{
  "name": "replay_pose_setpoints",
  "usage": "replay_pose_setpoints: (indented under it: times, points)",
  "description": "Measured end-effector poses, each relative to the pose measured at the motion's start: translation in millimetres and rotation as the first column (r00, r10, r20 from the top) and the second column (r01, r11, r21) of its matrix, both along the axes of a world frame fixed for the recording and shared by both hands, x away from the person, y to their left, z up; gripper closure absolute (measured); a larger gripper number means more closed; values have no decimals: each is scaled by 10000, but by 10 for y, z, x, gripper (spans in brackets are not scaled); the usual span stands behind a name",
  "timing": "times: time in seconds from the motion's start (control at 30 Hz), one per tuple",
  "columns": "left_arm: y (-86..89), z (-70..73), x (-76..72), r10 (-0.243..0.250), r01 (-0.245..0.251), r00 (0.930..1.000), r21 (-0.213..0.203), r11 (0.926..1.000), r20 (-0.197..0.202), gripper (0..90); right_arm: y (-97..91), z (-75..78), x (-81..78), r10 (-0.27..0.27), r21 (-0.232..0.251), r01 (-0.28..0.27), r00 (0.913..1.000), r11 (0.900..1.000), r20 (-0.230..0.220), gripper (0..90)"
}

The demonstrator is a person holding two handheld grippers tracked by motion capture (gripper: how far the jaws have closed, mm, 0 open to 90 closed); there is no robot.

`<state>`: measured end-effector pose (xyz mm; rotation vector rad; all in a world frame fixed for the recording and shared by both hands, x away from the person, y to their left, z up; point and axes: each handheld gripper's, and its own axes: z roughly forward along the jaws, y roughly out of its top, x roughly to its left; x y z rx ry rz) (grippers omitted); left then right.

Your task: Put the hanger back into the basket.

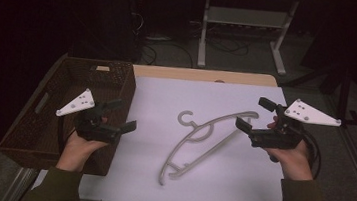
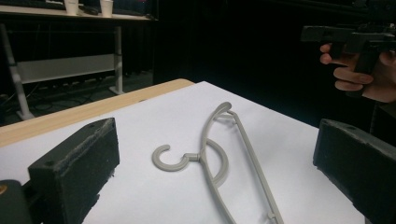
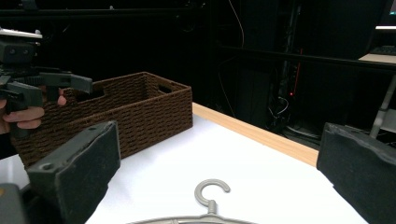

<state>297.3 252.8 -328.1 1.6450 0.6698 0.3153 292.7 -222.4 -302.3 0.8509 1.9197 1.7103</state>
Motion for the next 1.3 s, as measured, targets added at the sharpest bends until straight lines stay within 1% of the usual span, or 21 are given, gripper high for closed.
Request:
replay_pose_setpoints:
  times: [0.13, 0.23, 0.27, 0.3, 0.4, 0.47, 0.53, 0.63, 0.87, 0.9, 0.93, 0.97, 1.0, 1.03, 1.07, 1.1, 1.13, 1.17, 1.2, 1.27, 1.3]
  points:
    - [-53, 1, -16, -151, 152, 9998, 119, 9998, -88, 1, 9, -11, -2, 10, -119, -11, 10000, 9999, -62, 0]
    - [-118, -4, -31, -333, 338, 9992, 256, 9991, -211, 1, 30, -36, 6, -25, -347, 19, 9998, 9994, -171, 0]
    - [-167, -14, -42, -423, 437, 9986, 451, 9980, -316, 1, 38, -66, 20, -50, -533, 34, 9995, 9986, -301, 0]
    - [-167, -14, -42, -423, 437, 9986, 451, 9980, -316, 1, 38, -66, 20, -50, -533, 34, 9995, 9986, -301, 0]
    - [-252, -48, -43, -540, 575, 9973, 710, 9958, -497, 1, 46, -127, 52, -294, -867, 244, 9979, 9959, -574, 0]
    - [-320, -80, -44, -609, 656, 9964, 805, 9946, -593, 1, 51, -167, 81, -423, -1069, 330, 9954, 9937, -857, 0]
    - [-375, -109, -50, -672, 735, 9956, 1006, 9922, -646, 1, 59, -199, 98, -446, -1267, 304, 9928, 9915, -1109, 36]
    - [-457, -153, -71, -783, 868, 9944, 1256, 9883, -714, 1, 74, -240, 135, -539, -1514, 344, 9905, 9879, -1264, 59]
    - [-601, -286, -67, -1009, 1160, 9891, 1457, 9825, -1074, 0, 140, -347, 235, -531, -2081, 129, 9806, 9780, -1888, 167]
    - [-614, -309, -64, -1022, 1183, 9884, 1480, 9819, -1122, 0, 151, -370, 262, -558, -2238, 113, 9795, 9746, -1936, 194]
    - [-637, -353, -59, -1040, 1224, 9872, 1562, 9801, -1210, 1, 171, -418, 309, -647, -2548, 102, 9763, 9669, -2064, 281]
    - [-637, -353, -59, -1040, 1224, 9872, 1562, 9801, -1210, 1, 171, -418, 309, -647, -2548, 102, 9763, 9669, -2064, 281]
    - [-650, -378, -55, -1040, 1228, 9871, 1581, 9798, -1218, 1, 181, -443, 332, -749, -2667, 149, 9735, 9637, -2160, 324]
    - [-661, -399, -53, -1040, 1233, 9870, 1623, 9790, -1225, 1, 186, -471, 365, -846, -2831, 181, 9708, 9589, -2245, 376]
    - [-672, -420, -52, -1031, 1227, 9869, 1618, 9792, -1244, 1, 202, -527, 443, -1052, -3080, 273, 9652, 9510, -2393, 462]
    - [-679, -439, -50, -1035, 1233, 9865, 1606, 9793, -1266, 1, 202, -527, 443, -1052, -3080, 273, 9652, 9510, -2393, 462]
    - [-683, -457, -45, -1057, 1257, 9863, 1625, 9787, -1265, 1, 206, -586, 543, -1182, -3248, 263, 9565, 9454, -2666, 571]
    - [-690, -474, -46, -1027, 1234, 9860, 1605, 9793, -1315, 1, 206, -586, 543, -1182, -3248, 263, 9565, 9454, -2666, 571]
    - [-695, -490, -45, -1027, 1243, 9856, 1635, 9787, -1347, 1, 209, -617, 594, -1200, -3275, 222, 9520, 9446, -2817, 620]
    - [-704, -521, -44, -1052, 1285, 9846, 1704, 9770, -1393, 1, 210, -684, 709, -1469, -3472, 343, 9414, 9372, -3036, 717]
    - [-709, -534, -44, -1063, 1298, 9841, 1675, 9773, -1423, 1, 209, -723, 773, -1575, -3655, 337, 9361, 9302, -3145, 760]
